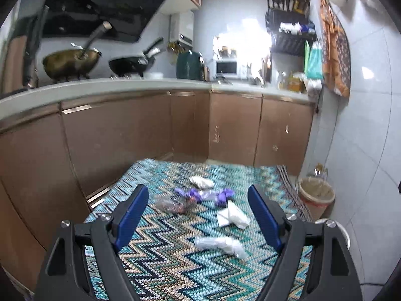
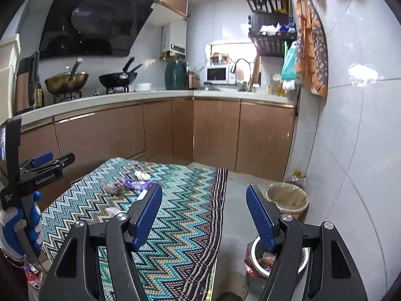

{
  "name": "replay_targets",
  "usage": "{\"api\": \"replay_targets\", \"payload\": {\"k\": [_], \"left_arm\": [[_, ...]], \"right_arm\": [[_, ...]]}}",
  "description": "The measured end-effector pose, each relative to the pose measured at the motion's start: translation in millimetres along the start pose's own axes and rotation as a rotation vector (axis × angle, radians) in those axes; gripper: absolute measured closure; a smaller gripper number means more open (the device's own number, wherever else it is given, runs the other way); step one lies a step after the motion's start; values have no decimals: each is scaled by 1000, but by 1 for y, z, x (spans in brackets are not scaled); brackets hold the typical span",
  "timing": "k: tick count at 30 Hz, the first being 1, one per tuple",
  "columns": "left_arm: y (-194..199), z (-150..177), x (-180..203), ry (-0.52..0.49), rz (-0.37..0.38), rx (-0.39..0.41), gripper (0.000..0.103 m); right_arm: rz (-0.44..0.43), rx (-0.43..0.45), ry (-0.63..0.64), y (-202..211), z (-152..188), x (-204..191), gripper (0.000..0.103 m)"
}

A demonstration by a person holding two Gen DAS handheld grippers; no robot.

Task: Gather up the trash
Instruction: 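Move both open tools back over the trash on the table, then grasp the clear bag with red cap with the left tool while the right tool grasps the white tissue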

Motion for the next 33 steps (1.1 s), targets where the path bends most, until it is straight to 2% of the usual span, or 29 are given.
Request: {"api": "replay_targets", "payload": {"k": [2, 7, 11, 16, 20, 26, 33], "left_arm": [[-16, 15, 3, -9, 50, -35, 22], [-44, 36, 5, -53, 105, -96, 22], [-69, 58, 7, -34, 171, -194, 22], [-98, 82, 17, -40, 208, -279, 22], [-121, 72, 11, -33, 214, -278, 22], [-167, 45, -17, -59, 179, -264, 23], [-220, 54, -26, -102, 186, -327, 25]], "right_arm": [[-17, -35, 8, -15, 6, -1, 35], [-83, -109, 53, -53, 12, -15, 40], [-137, -159, 100, -87, 14, -31, 41], [-223, -245, 157, -134, 29, -52, 44], [-266, -305, 183, -166, 40, -60, 46], [-353, -376, 195, -208, 49, -70, 51], [-455, -455, 212, -249, 66, -87, 52]]}}
Point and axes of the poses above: each gripper's, at about its wrist camera, not at the fingertips, and y roughly against the way its jaws point, x to its right, z to its underside, the point moved 8 cm from there along -y, roughly the way its jaws point, and after that the axes turned 7 degrees about -y, right-handed, at the moved point
